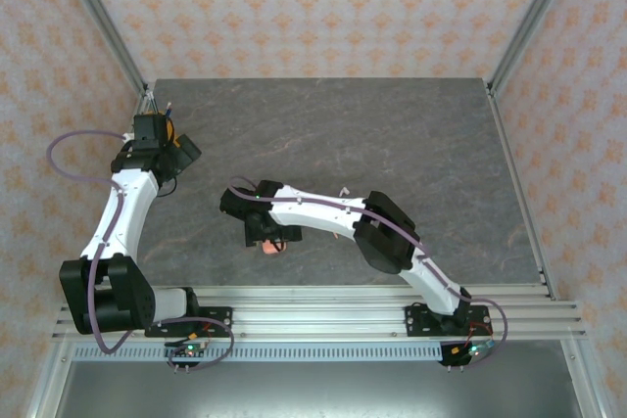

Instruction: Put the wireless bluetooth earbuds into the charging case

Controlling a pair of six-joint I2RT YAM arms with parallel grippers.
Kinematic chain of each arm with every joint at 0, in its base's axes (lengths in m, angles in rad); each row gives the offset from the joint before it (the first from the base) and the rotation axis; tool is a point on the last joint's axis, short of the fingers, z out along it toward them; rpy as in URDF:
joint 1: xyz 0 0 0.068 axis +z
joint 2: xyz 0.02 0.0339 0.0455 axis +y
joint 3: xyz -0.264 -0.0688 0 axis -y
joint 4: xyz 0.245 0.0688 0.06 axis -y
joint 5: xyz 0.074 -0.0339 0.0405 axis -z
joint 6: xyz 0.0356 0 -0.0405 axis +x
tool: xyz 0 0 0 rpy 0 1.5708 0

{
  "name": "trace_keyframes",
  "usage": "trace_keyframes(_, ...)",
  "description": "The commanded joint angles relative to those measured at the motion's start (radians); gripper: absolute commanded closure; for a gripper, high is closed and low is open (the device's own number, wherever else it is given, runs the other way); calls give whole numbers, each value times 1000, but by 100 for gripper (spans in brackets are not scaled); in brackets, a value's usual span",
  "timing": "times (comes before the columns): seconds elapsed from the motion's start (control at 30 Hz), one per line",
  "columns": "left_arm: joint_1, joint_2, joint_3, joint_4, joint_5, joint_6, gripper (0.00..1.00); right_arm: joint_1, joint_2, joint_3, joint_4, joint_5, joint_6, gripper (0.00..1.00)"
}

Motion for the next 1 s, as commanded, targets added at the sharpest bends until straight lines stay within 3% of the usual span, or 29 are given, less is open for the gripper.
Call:
trace_keyframes(0.0,7,-21,-13,-7,11,8,0,5,30,-4,-20,-3,-11,14)
trace_keyframes(0.37,8,-31,-12,-16,9,19,0,4,80,24,-33,-19,-3,15)
trace_keyframes(0.97,8,-40,-10,-10,23,12,0,3,57,-31,2,-46,36,26)
